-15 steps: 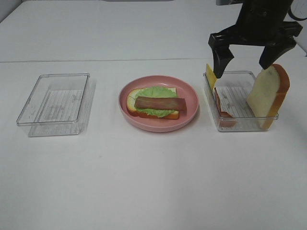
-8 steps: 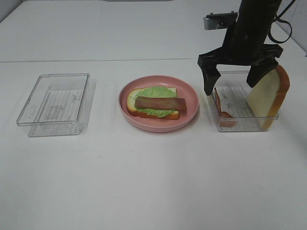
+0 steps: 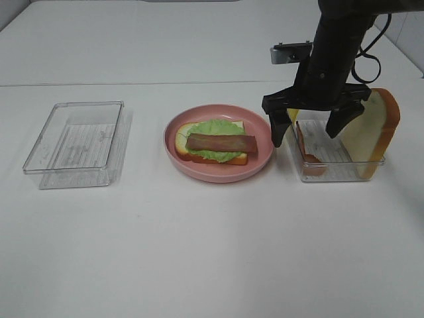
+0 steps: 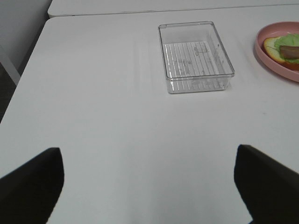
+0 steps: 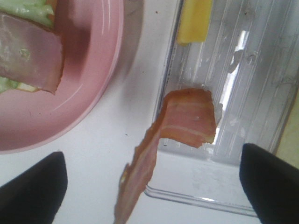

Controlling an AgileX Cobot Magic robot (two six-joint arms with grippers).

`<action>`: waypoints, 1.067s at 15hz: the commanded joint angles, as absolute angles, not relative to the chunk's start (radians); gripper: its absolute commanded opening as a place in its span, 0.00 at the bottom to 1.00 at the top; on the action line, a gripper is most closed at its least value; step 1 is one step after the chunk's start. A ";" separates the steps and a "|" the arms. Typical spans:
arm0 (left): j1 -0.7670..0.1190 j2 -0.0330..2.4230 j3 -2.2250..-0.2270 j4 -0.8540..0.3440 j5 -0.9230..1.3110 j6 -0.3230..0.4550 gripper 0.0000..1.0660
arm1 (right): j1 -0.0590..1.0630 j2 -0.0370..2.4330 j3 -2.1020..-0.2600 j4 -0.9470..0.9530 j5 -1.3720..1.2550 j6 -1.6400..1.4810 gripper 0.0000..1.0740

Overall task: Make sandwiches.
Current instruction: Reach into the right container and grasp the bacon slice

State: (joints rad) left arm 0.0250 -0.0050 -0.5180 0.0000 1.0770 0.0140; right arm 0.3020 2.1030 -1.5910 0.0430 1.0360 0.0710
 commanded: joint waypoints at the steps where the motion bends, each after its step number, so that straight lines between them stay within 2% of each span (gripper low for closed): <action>1: 0.028 -0.022 -0.518 -0.011 1.074 0.013 0.85 | 0.301 2.137 -1.596 0.042 1.032 0.068 0.84; 4: 0.028 -0.022 -0.518 -0.011 1.074 0.013 0.85 | 0.301 2.148 -1.596 0.042 1.036 0.068 0.72; 5: 0.028 -0.022 -0.518 -0.011 1.074 0.013 0.85 | 0.301 2.148 -1.596 0.041 1.036 0.072 0.47; 6: 0.028 -0.022 -0.518 -0.011 1.074 0.013 0.85 | 0.301 2.148 -1.596 0.041 1.036 0.072 0.39; 8: 0.028 -0.022 -0.518 -0.011 1.074 0.013 0.85 | 0.301 2.148 -1.596 0.041 1.036 0.072 0.09; 9: 0.028 -0.022 -0.518 -0.011 1.074 0.013 0.85 | 0.301 2.147 -1.596 0.041 1.038 0.064 0.00; 16: 0.028 -0.022 -0.518 -0.011 1.074 0.013 0.85 | 0.301 2.100 -1.610 -0.007 1.144 0.020 0.00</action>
State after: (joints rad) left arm 0.0250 -0.0050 -0.5180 0.0000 1.0770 0.0140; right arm 0.3020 2.1080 -1.6120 0.0000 1.1430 0.0360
